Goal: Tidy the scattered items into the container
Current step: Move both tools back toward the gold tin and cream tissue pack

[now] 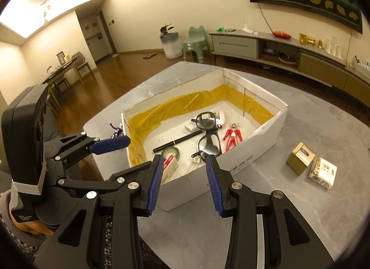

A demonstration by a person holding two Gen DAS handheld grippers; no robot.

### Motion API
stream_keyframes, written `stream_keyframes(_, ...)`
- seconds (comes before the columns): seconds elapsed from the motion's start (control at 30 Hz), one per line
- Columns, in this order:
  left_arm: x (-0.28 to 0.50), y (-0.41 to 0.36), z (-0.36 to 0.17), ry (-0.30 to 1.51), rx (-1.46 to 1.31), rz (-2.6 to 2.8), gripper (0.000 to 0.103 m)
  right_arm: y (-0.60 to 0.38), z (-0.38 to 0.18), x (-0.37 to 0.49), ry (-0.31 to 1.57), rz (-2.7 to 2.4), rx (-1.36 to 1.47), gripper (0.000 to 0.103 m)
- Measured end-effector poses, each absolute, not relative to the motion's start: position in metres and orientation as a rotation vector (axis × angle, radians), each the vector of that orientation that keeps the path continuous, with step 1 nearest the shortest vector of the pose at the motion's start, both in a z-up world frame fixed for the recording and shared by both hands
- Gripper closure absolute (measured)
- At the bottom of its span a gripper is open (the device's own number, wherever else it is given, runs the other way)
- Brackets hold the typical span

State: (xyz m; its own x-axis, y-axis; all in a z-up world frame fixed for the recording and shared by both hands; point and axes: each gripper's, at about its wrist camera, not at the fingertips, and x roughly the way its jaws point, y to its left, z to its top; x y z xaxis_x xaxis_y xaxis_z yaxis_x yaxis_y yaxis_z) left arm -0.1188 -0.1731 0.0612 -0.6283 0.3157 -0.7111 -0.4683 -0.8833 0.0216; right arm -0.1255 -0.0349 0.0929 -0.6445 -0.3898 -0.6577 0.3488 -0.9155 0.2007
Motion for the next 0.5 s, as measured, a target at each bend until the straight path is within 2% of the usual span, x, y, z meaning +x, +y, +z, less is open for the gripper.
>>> stream_keyframes(0.5,-0.08,-0.152,0.078,0.33,-0.977,2.464,0.047,0.002,0.115,-0.092,-0.145,-2.574,0.956,0.062)
